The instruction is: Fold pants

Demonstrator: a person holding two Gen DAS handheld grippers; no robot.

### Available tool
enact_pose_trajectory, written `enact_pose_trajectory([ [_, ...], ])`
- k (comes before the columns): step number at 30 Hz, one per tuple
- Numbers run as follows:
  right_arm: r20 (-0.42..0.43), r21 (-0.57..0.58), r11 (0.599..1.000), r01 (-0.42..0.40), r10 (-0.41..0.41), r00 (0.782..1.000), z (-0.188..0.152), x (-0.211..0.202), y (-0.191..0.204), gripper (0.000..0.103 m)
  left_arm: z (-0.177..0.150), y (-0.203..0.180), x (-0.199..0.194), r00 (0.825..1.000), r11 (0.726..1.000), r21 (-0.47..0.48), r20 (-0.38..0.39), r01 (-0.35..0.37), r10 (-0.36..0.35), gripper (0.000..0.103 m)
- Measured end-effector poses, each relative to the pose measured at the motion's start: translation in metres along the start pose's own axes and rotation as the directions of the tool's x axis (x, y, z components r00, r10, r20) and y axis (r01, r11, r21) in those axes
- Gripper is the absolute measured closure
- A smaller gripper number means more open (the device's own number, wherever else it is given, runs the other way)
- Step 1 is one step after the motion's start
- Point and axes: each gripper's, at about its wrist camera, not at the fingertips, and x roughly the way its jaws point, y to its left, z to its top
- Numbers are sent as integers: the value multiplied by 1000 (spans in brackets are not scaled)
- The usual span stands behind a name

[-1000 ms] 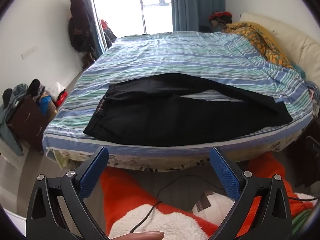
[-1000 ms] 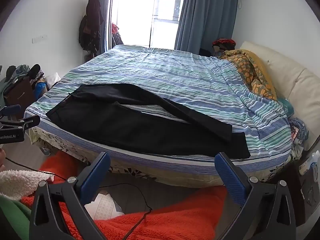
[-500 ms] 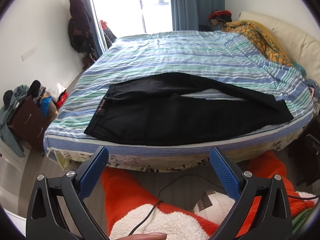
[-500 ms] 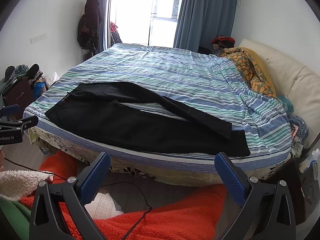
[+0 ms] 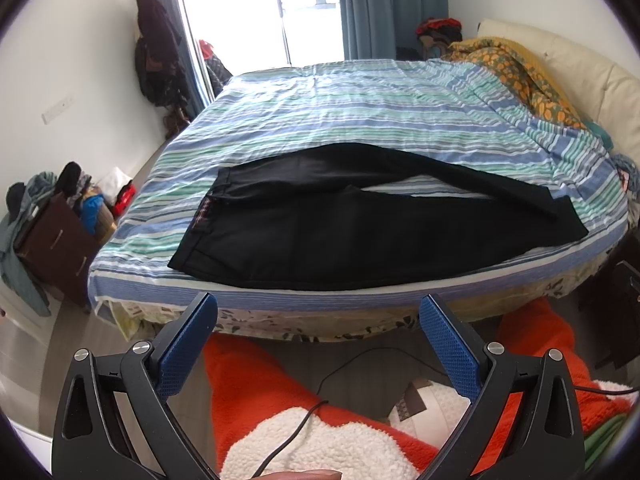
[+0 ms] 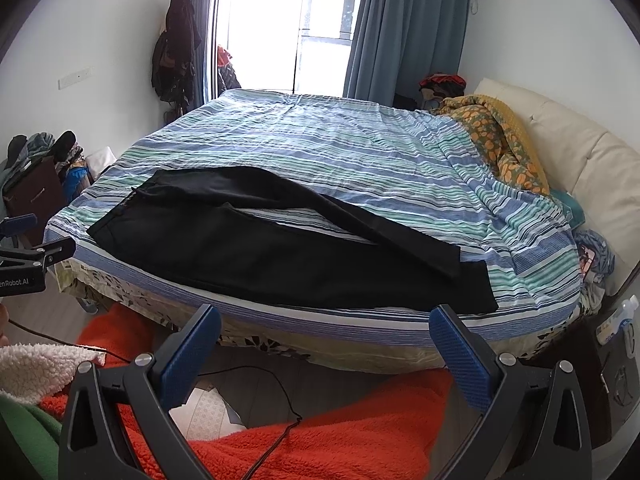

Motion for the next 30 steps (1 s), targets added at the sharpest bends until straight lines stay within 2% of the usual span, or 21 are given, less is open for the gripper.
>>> enact_pose_trajectory([
  [8,14,40,999,17,-18,1000,2,-1,-9,0,0,-1,1,1000,1000,3,-1,-1,1,2],
  [14,36,68,997,-22,20,999,2,-4,-13,0,0,-3,1,1000,1000,4,-2,-1,1,2],
  [30,38,83,996,-43,40,998,-2,-5,-15,0,-2,-3,2,1000,1000,7,-5,0,0,2],
])
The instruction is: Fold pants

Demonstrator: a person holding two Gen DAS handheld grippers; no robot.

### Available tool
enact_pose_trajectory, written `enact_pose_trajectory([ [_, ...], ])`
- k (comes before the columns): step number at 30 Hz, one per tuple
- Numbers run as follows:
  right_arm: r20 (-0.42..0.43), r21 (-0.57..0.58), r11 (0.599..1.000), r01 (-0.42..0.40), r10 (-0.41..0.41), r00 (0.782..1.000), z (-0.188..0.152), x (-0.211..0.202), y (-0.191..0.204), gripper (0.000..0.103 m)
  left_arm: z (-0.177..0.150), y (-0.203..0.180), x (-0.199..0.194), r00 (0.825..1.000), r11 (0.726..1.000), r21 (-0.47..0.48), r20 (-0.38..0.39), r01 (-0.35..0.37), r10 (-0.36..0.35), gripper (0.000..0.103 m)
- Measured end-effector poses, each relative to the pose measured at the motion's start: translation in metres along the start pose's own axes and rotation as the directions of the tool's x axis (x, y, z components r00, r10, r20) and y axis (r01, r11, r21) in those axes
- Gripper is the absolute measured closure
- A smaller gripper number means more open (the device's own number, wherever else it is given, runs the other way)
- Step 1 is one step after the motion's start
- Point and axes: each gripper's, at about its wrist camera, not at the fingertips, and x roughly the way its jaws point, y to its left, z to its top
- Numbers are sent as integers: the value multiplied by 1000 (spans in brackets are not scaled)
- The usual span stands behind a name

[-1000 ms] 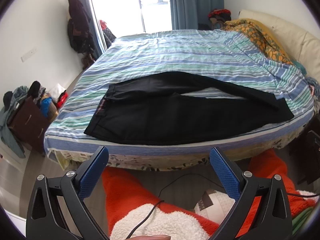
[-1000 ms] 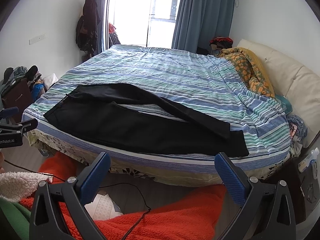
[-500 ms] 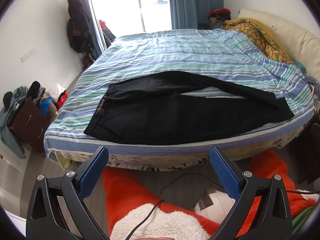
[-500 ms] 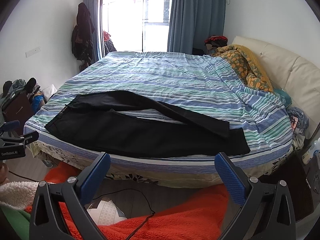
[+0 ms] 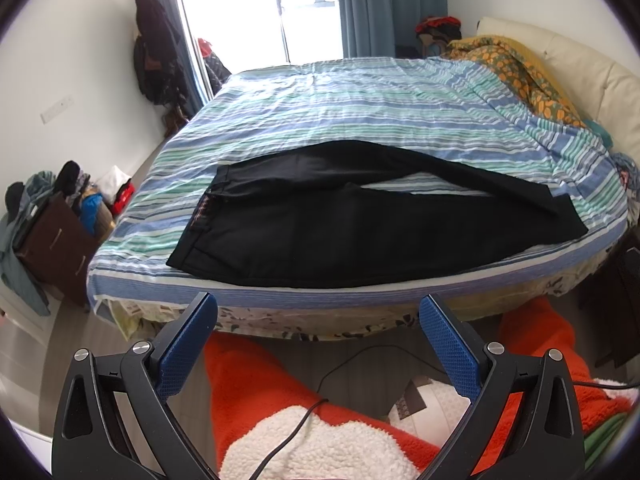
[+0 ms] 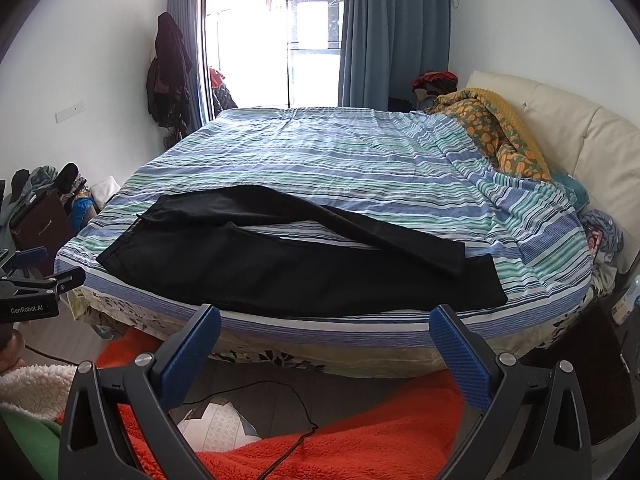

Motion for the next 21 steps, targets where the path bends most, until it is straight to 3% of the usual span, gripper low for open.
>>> enact_pose_trajectory([
  [15,-7,-1,1000,2,-2,1000,-2,2,2,0,-1,0,0,1000,1000,-2,-4,2,-2,2],
  [21,-31,-19,999,47,-48,998,-3,7,6,0,0,1,0,1000,1000,-9,-4,1,-1,2],
])
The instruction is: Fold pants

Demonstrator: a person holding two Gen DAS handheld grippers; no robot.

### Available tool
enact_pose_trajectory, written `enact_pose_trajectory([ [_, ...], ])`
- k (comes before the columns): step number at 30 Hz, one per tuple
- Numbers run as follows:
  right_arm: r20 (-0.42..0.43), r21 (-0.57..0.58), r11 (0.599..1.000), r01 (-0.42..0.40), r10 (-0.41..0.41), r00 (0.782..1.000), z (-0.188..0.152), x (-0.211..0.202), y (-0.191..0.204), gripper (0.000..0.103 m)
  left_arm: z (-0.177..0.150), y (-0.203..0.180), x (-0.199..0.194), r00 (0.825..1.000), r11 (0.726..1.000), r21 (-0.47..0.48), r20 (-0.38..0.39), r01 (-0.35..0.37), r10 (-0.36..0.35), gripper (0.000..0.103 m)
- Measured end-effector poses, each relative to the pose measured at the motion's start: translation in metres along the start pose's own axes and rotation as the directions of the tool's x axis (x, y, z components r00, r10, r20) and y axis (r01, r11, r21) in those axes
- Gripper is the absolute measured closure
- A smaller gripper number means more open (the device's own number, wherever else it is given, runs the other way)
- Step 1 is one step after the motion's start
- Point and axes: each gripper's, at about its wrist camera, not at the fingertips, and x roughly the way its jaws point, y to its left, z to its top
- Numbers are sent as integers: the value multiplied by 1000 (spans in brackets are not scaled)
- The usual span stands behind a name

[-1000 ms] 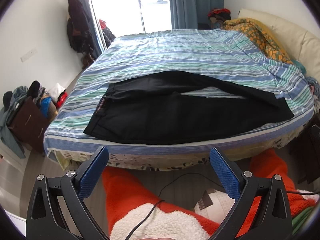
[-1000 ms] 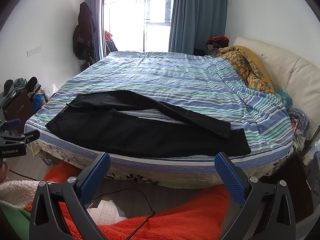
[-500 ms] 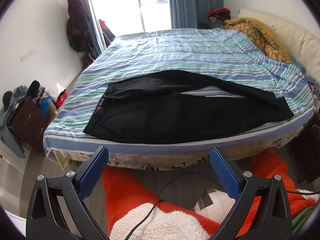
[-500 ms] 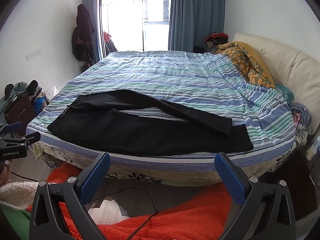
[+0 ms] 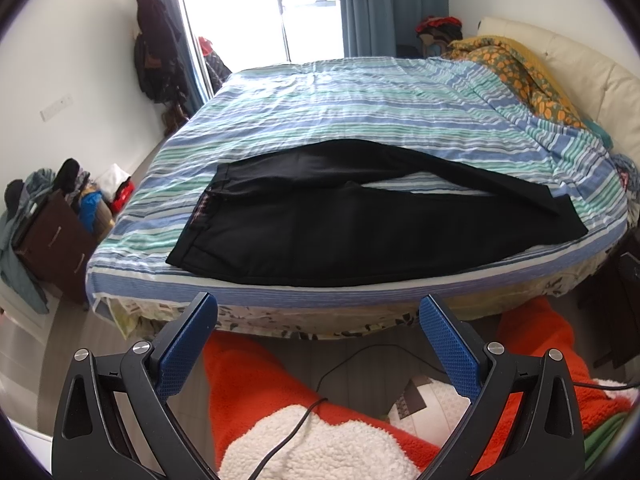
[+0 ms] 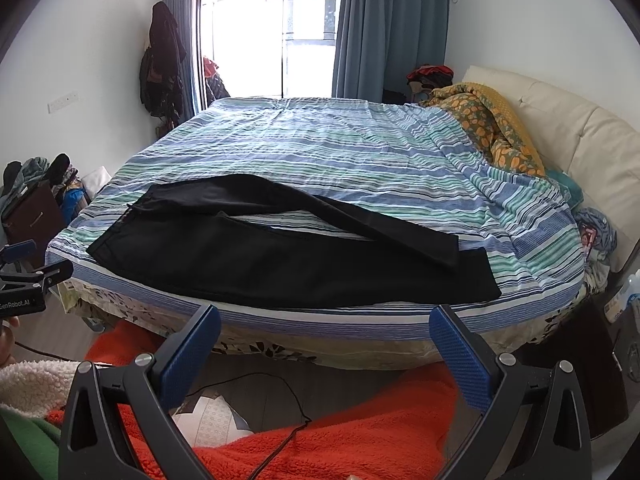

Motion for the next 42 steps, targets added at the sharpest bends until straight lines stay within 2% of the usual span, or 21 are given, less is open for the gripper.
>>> enact_pose_trajectory([
  [23,-32,-53,997,59,-61,998,-1,7,6,0,3,2,4,1000,1000,9,-18,11,-11,2],
  [42,-40,-66,995,73,-75,996,0,9,7,0,3,3,5,1000,1000,14,-24,13,-13,2],
])
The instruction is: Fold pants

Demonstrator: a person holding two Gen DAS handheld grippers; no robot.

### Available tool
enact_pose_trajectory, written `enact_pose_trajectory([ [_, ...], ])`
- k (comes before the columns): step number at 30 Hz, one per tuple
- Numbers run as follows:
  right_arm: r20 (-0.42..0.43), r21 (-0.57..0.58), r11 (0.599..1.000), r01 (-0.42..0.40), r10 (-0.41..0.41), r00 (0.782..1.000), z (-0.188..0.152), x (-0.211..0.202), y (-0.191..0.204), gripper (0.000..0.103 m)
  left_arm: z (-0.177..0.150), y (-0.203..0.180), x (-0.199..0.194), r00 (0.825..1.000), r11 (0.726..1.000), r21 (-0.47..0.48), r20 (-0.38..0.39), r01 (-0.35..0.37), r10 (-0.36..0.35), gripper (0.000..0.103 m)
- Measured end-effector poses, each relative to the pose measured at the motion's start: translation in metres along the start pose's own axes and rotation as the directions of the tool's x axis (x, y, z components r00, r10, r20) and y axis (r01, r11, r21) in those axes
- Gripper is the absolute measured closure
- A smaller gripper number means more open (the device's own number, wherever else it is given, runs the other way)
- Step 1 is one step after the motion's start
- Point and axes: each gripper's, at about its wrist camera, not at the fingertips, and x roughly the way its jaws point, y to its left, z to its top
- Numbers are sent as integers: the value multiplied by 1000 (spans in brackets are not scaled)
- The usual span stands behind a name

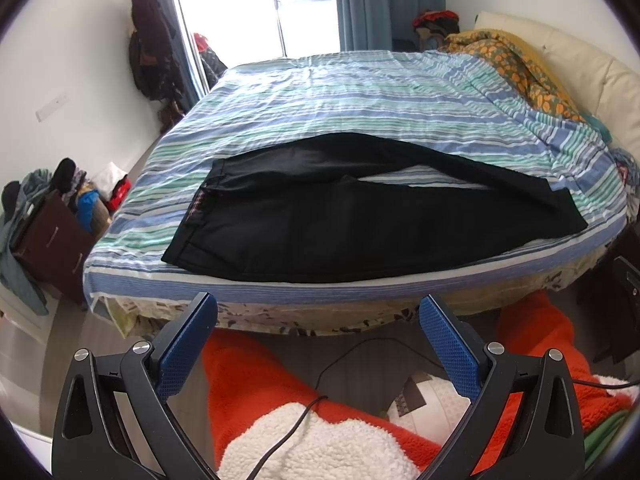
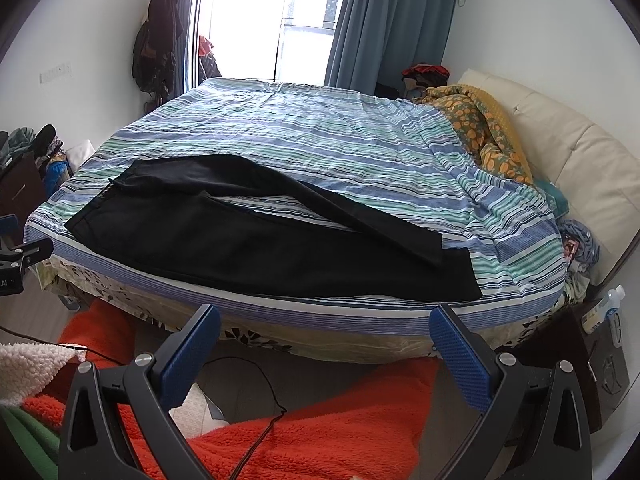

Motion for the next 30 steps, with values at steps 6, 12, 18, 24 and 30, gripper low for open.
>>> enact_pose_trajectory([
  [6,-5,1,1000,3,-3,1000,0,2,-1,0,0,0,0,1000,1000,0,-3,1,-1,2],
  [12,-6,-3,1000,5,-5,1000,-2,3,-2,0,-1,0,2,1000,1000,-3,-6,3,-3,2],
  [18,-10,-1,1000,4,-4,1000,-3,3,-2,0,-1,0,2,1000,1000,-4,-7,4,-4,2],
  [24,-12,0,1000,2,-2,1000,-4,4,-2,0,-1,-1,2,1000,1000,-4,-7,4,-4,2],
  [30,-14,2,1000,2,-1,1000,-4,5,-1,0,-1,-1,2,1000,1000,-4,-7,4,-4,2],
])
